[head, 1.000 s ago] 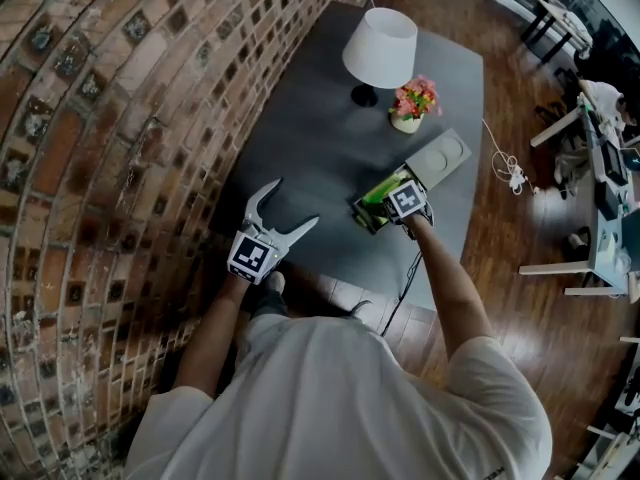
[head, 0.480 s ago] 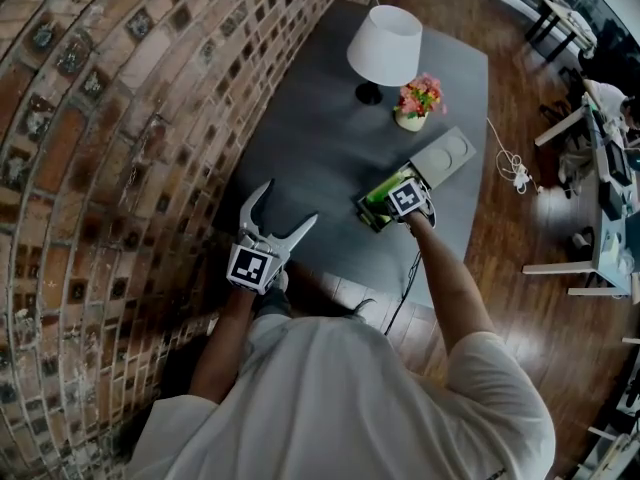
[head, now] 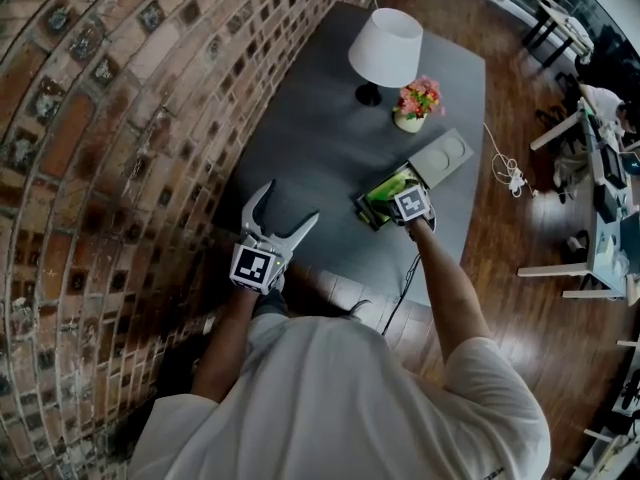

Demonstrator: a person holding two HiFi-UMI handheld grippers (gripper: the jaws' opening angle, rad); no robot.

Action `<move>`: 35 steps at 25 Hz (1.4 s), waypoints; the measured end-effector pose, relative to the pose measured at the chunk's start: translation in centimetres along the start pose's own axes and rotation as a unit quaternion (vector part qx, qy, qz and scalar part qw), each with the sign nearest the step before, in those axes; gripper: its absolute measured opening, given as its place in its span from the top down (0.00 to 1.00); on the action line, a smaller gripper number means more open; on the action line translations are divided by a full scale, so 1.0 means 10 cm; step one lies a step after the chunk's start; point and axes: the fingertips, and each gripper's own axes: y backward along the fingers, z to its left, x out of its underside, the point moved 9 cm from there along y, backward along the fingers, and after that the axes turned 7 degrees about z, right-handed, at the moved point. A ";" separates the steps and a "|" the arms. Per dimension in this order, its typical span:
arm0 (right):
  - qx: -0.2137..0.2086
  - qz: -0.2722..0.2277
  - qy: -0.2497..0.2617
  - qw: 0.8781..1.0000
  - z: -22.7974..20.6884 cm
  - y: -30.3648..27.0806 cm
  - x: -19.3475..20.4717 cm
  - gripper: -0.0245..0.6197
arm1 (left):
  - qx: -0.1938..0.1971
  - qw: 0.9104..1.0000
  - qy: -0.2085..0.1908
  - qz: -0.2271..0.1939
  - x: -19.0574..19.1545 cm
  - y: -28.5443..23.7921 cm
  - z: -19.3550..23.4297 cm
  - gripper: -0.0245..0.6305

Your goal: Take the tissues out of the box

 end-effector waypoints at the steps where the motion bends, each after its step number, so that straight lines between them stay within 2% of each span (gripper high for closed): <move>1: 0.000 -0.009 -0.005 1.000 0.00 0.04 0.01 0.12 | 0.000 1.000 0.000 0.000 -0.01 0.01 0.00 0.34; 3: 0.002 -0.046 -0.020 0.999 -0.01 0.14 0.01 0.12 | 0.002 1.000 0.001 -0.001 -0.03 0.03 0.00 0.34; 5: -0.008 -0.104 -0.056 0.993 -0.01 0.29 -0.03 0.12 | 0.003 1.000 0.003 -0.005 -0.02 0.04 0.02 0.34; 9: -0.020 -0.217 -0.109 0.970 0.02 0.72 -0.10 0.12 | 0.001 1.000 0.011 -0.014 -0.05 0.05 0.07 0.34; 13: 0.014 -0.302 -0.116 0.946 0.07 1.29 -0.08 0.12 | 0.012 1.000 0.018 -0.019 -0.12 -0.02 0.08 0.34; 18: 0.081 -0.401 -0.140 0.902 0.21 2.08 0.13 0.12 | 0.031 0.999 0.006 -0.024 -0.20 -0.17 0.03 0.34; 20: 0.105 -0.437 -0.169 0.877 0.28 2.37 0.29 0.12 | 0.037 0.999 0.010 -0.026 -0.23 -0.24 0.01 0.34; 22: 0.126 -0.475 -0.204 0.847 0.38 2.62 0.44 0.12 | 0.033 0.999 0.016 -0.020 -0.24 -0.31 0.00 0.35; 24: 0.159 -0.497 -0.214 0.826 0.50 2.80 0.57 0.12 | 0.030 0.999 0.023 -0.008 -0.26 -0.38 0.00 0.35; 28: 0.215 -0.516 -0.213 0.802 0.72 3.05 0.74 0.12 | 0.042 0.999 0.028 -0.007 -0.36 -0.48 -0.07 0.35; 32: 0.256 -0.519 -0.188 0.794 0.92 3.18 0.83 0.12 | 0.044 0.998 0.034 -0.016 -0.45 -0.51 -0.18 0.35; 35: 0.273 -0.520 -0.180 0.789 1.05 3.23 0.91 0.12 | 0.049 0.999 0.016 -0.018 -0.47 -0.52 -0.30 0.35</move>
